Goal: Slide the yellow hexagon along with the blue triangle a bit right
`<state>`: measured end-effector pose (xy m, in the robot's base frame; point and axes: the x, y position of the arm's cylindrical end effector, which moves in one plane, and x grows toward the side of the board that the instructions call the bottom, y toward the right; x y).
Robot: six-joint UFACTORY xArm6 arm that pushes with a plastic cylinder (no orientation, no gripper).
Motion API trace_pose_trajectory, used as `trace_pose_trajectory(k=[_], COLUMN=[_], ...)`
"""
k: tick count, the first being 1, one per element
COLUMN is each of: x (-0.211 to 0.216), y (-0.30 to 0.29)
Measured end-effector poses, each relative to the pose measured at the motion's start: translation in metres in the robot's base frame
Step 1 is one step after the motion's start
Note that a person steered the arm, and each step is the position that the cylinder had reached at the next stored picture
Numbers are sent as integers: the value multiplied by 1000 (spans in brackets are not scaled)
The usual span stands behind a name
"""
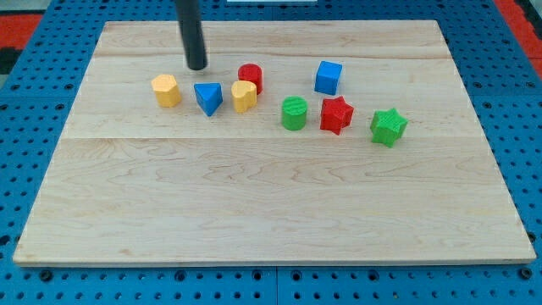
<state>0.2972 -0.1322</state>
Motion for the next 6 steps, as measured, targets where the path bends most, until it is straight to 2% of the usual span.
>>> trace_pose_trajectory(k=[1, 3, 4, 5, 6], x=[29, 43, 55, 78, 83], y=[-23, -79, -88, -73, -39])
